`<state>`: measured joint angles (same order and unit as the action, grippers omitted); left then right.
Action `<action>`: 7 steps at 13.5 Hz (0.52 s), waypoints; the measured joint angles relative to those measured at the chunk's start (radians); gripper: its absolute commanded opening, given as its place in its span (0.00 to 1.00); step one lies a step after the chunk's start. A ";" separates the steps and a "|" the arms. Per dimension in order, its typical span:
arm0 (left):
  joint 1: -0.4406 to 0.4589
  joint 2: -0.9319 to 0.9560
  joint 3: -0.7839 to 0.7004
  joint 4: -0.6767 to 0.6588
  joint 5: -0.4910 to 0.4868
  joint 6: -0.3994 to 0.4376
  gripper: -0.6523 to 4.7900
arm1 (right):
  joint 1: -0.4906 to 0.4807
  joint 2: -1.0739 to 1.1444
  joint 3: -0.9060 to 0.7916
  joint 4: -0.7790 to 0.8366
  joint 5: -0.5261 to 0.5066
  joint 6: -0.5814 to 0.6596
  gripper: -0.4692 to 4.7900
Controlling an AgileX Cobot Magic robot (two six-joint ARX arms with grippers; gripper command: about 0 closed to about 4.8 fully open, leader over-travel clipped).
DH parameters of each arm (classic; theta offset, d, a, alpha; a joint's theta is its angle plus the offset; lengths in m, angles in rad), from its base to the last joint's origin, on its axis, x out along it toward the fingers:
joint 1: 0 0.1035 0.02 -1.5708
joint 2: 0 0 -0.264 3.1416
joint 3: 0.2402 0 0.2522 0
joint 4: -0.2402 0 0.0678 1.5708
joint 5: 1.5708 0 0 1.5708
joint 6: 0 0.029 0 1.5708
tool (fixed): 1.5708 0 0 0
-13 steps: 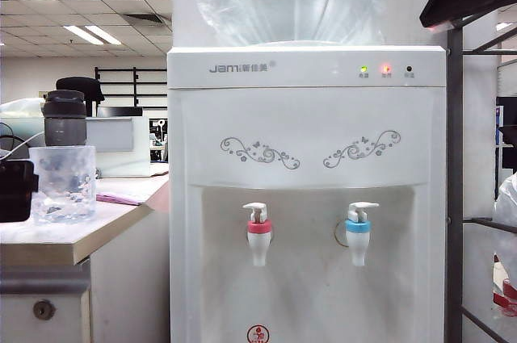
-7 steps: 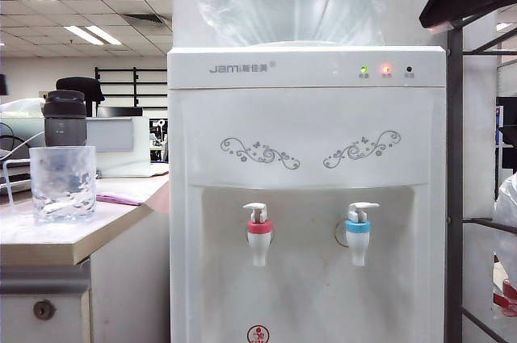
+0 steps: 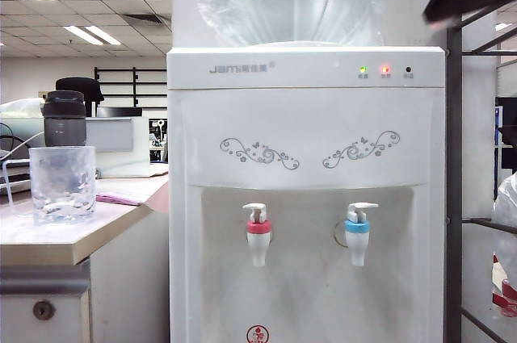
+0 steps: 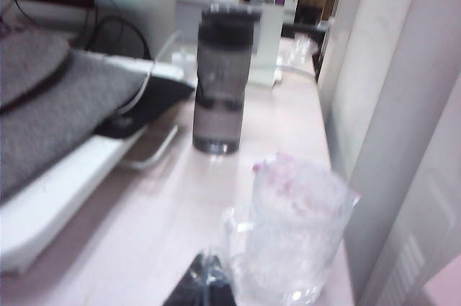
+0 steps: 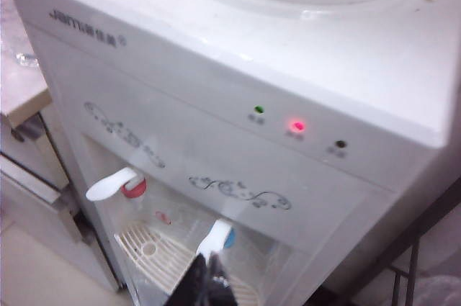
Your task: Pick up the plastic mug from the left desk, go to the hot water outlet of the water dispenser, press the vertical switch to get some water, then put the mug back on the desk.
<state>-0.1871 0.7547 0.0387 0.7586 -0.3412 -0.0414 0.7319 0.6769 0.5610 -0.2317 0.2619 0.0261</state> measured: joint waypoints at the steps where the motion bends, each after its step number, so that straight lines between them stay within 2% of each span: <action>1: 0.000 -0.133 0.001 -0.074 0.025 0.000 0.11 | -0.034 -0.067 -0.002 0.002 -0.051 0.000 0.08; 3: 0.001 -0.280 0.000 -0.140 0.027 0.000 0.11 | -0.108 -0.120 -0.053 0.053 -0.061 0.000 0.08; 6: 0.041 -0.451 0.000 -0.149 0.026 0.000 0.11 | -0.235 -0.194 -0.167 0.103 -0.057 0.000 0.08; 7: 0.052 -0.556 0.000 -0.153 0.019 0.000 0.11 | -0.280 -0.204 -0.347 0.182 -0.050 0.001 0.08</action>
<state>-0.1349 0.1989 0.0391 0.6060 -0.3222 -0.0414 0.4515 0.4732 0.2142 -0.0498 0.2119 0.0269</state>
